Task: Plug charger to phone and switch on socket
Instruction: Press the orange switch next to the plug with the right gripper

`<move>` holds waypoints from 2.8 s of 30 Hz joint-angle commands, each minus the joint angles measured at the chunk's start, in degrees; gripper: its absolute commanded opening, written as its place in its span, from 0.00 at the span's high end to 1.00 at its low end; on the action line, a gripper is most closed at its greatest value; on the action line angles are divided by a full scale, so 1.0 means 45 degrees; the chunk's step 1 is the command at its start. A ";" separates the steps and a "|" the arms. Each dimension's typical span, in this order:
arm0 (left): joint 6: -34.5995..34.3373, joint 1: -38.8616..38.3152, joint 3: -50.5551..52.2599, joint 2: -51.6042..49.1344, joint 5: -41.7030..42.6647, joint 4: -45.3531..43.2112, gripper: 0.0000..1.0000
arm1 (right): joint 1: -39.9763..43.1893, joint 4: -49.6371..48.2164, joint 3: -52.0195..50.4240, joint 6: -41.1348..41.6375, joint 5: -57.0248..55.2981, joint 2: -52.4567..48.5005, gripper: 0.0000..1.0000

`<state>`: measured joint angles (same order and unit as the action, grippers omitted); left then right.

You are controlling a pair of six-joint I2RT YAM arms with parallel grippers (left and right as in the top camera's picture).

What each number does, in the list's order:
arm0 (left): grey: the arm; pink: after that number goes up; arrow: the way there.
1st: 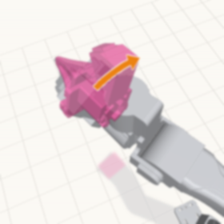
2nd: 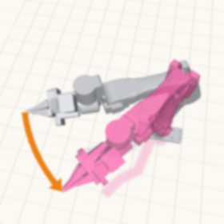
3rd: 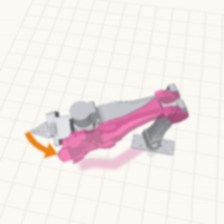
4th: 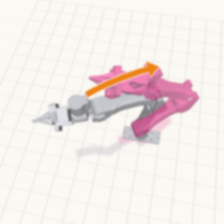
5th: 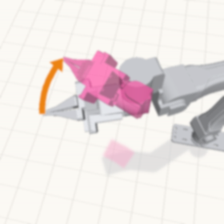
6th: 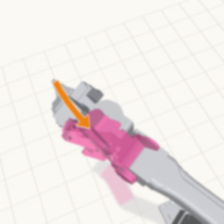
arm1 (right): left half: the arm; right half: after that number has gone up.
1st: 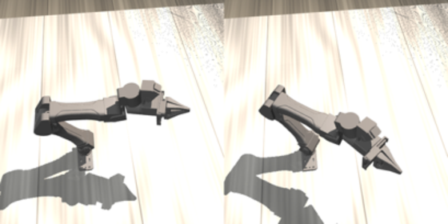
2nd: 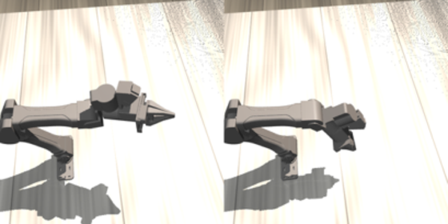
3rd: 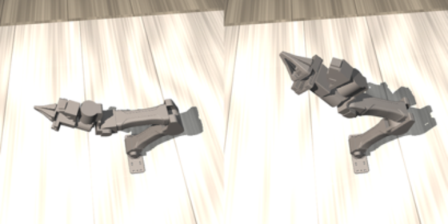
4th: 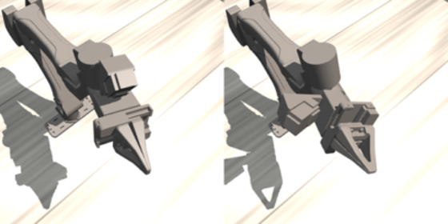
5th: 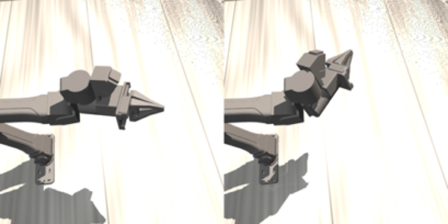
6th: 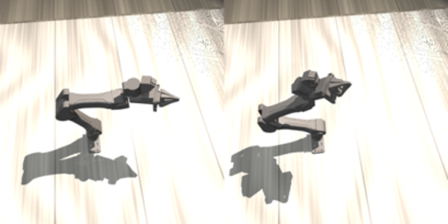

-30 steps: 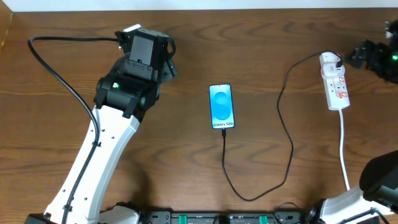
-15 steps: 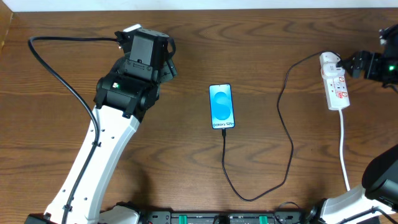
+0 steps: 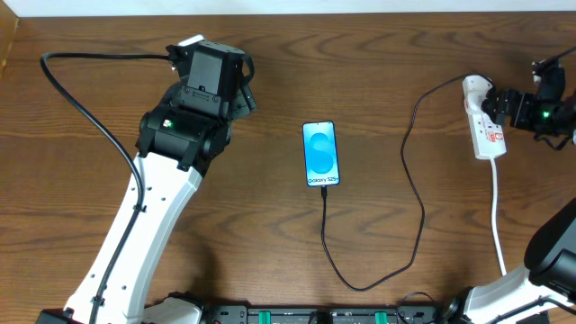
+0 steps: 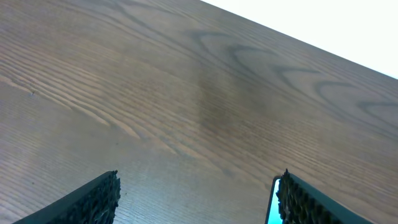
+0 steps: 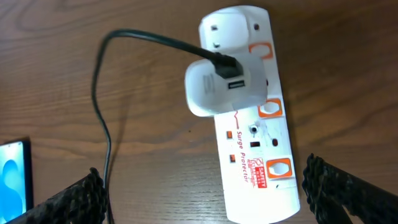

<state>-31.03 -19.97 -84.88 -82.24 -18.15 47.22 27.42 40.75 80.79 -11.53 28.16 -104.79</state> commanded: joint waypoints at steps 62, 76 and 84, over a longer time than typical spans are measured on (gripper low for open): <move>0.0223 0.0005 -0.0102 0.0039 -0.0219 0.0029 0.19 | -0.0855 0.3177 0.5163 -0.0636 0.1273 -0.5673 0.01; 0.0223 0.0005 -0.0102 0.0039 -0.0219 0.0034 0.19 | -0.0860 0.3478 0.4993 -0.0593 0.1311 -0.5673 0.01; 0.0223 0.0005 -0.0102 0.0039 -0.0219 0.0029 0.19 | -0.0986 0.3536 0.4493 -0.0588 0.1316 -0.5673 0.01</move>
<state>-31.03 -19.97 -84.88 -82.24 -18.17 47.27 24.23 55.61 103.35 -14.13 30.70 -128.99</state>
